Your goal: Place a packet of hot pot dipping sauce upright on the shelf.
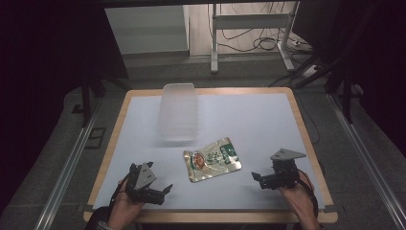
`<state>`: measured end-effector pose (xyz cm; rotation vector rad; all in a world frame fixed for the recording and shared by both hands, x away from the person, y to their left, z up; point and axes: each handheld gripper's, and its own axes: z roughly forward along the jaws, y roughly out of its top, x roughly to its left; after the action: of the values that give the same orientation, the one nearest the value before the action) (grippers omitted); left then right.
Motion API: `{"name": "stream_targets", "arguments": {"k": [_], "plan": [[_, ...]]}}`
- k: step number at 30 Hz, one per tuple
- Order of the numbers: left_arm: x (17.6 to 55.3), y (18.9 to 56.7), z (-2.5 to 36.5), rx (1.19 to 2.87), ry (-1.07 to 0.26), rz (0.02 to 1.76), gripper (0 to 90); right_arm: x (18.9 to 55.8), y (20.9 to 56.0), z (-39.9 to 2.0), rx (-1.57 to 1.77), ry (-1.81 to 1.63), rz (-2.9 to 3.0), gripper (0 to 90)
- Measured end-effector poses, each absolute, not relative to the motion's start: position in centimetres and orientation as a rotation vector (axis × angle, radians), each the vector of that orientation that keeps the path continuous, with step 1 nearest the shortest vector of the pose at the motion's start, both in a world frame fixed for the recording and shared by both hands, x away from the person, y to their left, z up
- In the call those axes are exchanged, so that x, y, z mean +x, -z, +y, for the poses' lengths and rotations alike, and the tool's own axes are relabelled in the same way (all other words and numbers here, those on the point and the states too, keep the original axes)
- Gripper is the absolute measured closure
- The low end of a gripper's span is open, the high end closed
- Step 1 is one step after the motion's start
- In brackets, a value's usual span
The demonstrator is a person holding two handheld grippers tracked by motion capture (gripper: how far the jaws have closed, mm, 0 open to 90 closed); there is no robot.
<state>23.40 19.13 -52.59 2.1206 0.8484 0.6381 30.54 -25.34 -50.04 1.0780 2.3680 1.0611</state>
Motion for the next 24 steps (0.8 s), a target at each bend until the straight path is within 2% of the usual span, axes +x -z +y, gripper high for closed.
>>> {"name": "stream_targets", "arguments": {"k": [24], "plan": [[23.4, 52.6, 18.9, 2.138, -0.65, 0.844, 0.0, 32.2, 50.5, -22.1, 1.03, -1.105, 2.453, 0.0]]}}
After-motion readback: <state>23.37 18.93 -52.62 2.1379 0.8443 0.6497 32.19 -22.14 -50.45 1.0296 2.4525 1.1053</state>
